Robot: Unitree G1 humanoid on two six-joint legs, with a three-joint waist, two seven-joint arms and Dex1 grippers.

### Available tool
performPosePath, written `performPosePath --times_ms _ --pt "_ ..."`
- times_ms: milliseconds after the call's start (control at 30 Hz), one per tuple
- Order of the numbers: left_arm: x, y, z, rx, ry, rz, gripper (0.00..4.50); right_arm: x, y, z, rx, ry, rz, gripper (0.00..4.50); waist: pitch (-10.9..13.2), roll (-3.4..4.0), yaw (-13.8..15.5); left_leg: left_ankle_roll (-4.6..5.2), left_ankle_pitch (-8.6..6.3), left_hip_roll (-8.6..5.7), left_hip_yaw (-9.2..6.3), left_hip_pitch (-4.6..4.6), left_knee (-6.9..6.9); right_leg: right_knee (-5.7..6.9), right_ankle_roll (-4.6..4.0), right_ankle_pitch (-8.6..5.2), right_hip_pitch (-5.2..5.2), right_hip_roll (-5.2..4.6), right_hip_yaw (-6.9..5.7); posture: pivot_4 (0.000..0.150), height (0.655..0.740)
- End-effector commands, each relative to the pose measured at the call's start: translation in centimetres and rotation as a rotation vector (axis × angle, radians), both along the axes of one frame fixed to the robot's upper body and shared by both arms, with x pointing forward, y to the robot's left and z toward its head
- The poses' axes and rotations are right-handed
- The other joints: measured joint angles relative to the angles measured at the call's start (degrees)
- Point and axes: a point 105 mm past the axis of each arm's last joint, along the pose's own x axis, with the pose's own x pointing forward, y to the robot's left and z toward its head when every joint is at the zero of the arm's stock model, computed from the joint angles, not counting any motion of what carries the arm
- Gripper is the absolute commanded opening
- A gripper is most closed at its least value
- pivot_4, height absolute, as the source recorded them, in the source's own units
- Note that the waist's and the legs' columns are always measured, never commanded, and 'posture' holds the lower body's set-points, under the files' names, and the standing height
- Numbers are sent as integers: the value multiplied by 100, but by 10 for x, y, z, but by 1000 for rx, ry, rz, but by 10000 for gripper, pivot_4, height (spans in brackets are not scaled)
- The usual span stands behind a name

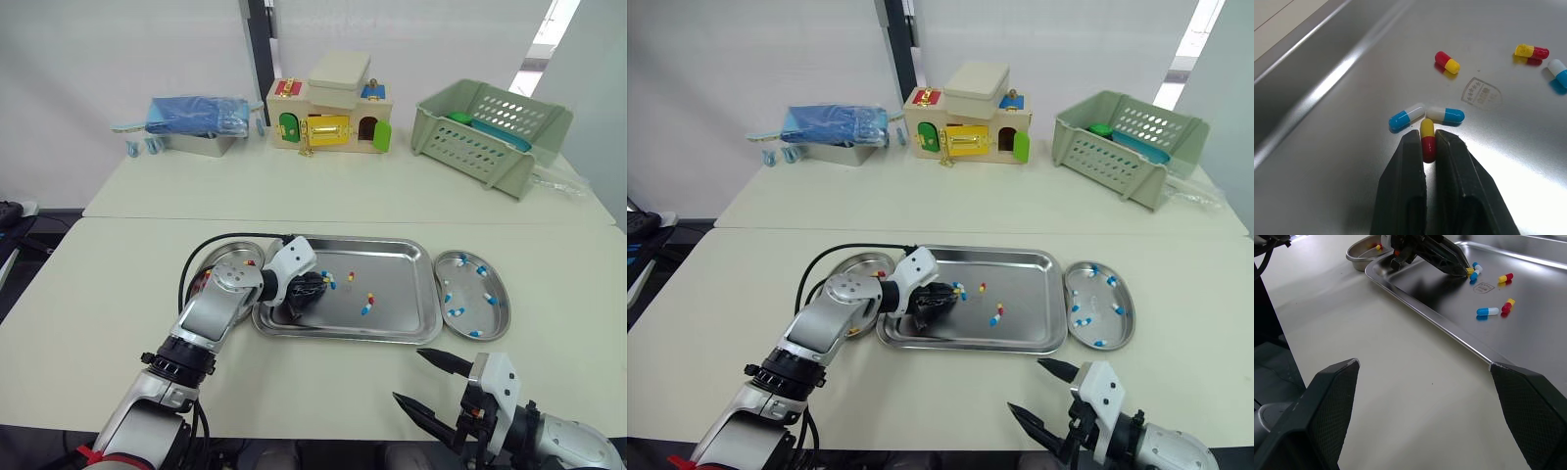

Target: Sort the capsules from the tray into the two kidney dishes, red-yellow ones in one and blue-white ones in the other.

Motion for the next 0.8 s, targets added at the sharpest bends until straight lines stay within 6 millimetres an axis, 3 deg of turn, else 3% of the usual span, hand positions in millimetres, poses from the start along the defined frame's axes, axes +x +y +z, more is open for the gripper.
performPosePath --times_ms 33,367,800 --pt "-1 2 12 -6 -24 -2 4730 -1 3 6 10 -33 15 45000 0 0 0 0 0 0 0 0 0 0 0 0 0 0 0 1500 7400" --pt "-12 17 44 -71 -49 30 4730 0 2 5 8 -33 33 45000 0 0 -4 0 0 1 -1 0 -1 -1 0 0 0 0 0 1500 7400" --pt "-7 3 21 -52 -18 23 4730 1 4 7 10 -37 34 45000 0 0 7 0 0 0 -1 0 -1 -1 0 0 0 0 0 1500 7400"
